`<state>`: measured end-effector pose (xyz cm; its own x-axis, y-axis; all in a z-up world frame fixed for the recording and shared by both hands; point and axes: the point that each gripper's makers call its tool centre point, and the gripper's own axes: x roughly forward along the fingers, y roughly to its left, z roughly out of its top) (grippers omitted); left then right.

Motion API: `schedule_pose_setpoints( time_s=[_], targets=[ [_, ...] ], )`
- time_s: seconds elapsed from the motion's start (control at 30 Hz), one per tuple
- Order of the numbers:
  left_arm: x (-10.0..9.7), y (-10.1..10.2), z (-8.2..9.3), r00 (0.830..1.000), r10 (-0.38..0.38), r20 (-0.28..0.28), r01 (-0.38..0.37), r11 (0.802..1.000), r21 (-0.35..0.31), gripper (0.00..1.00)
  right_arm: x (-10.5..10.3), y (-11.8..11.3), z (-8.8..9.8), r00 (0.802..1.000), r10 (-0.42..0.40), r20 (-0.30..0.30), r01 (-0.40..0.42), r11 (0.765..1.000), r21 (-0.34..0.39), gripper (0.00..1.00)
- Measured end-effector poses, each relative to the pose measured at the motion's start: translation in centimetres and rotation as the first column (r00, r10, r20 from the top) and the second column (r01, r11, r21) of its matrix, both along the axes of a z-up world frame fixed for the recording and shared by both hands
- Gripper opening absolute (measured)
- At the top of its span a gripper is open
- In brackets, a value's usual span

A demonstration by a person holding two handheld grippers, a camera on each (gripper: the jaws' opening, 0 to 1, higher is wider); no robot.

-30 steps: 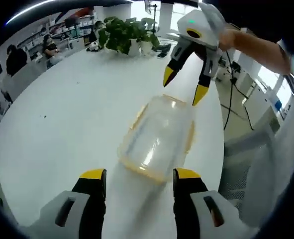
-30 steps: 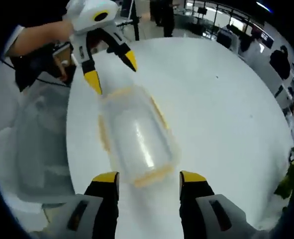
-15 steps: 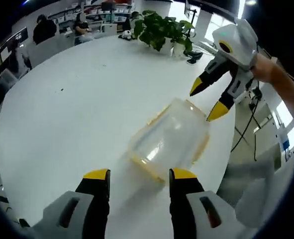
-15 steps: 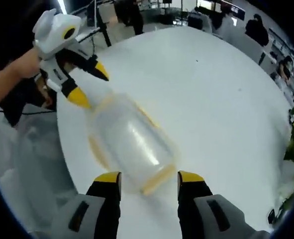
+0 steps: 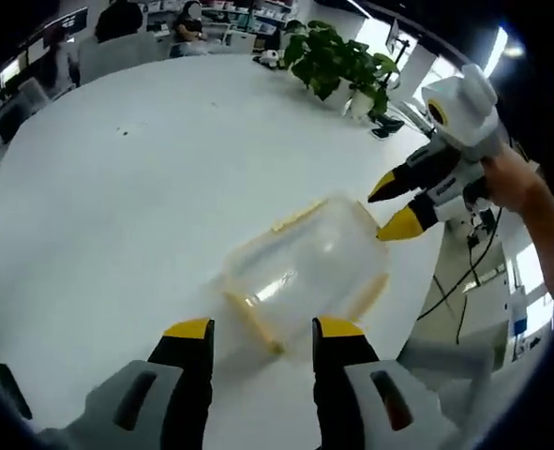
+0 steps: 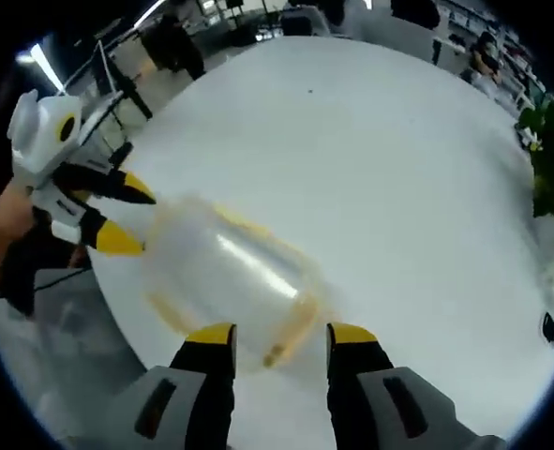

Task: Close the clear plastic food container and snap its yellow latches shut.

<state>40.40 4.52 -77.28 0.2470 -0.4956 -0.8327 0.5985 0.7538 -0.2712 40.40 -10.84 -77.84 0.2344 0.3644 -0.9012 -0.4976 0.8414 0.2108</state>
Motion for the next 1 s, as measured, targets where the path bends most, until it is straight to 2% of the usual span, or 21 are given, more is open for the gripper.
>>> schedule_pose_setpoints(
  time_s=[0.1,0.4,0.5,0.57,0.73,0.83,0.93,0.97,1.0],
  targets=[
    [0.0,-0.3,-0.2,1.000,0.017,-0.019,-0.017,1.000,-0.009,0.41,0.2,0.0,0.0,0.999,-0.029,0.013,0.029,1.000,0.004,0.35],
    [0.1,-1.1,-1.3,0.996,0.056,-0.067,-0.059,0.997,-0.040,0.38,-0.3,0.3,-1.0,0.994,-0.105,-0.040,0.107,0.992,0.062,0.35],
    [-0.2,-0.9,-1.7,0.998,0.018,-0.056,-0.019,1.000,-0.012,0.36,-0.3,0.7,-0.9,0.992,-0.114,-0.048,0.118,0.989,0.091,0.32],
    [0.1,-1.0,-1.9,0.997,0.038,-0.071,-0.040,0.999,-0.025,0.35,-0.4,0.7,-0.9,0.991,-0.123,-0.049,0.127,0.988,0.084,0.31],
    [0.0,-1.0,-1.9,0.997,0.032,-0.067,-0.033,0.999,-0.021,0.34,-0.3,0.9,-0.8,0.991,-0.126,-0.045,0.129,0.989,0.070,0.29],
    [0.0,-1.0,-1.9,0.998,0.027,-0.063,-0.029,0.999,-0.021,0.33,-0.3,0.7,-1.0,0.991,-0.128,-0.050,0.132,0.987,0.089,0.27],
    [0.2,-1.2,-1.9,0.996,0.040,-0.083,-0.041,0.999,-0.016,0.30,-0.3,0.9,-1.0,0.990,-0.128,-0.052,0.133,0.987,0.088,0.26],
    [0.1,-1.3,-2.2,0.990,0.073,-0.122,-0.075,0.997,-0.017,0.29,-0.1,1.1,-0.9,0.989,-0.138,-0.060,0.143,0.986,0.089,0.25],
    [0.2,-1.0,-2.3,0.995,0.036,-0.094,-0.035,0.999,0.014,0.28,0.3,2.0,-0.6,0.990,-0.120,-0.070,0.129,0.980,0.150,0.23]
  ],
)
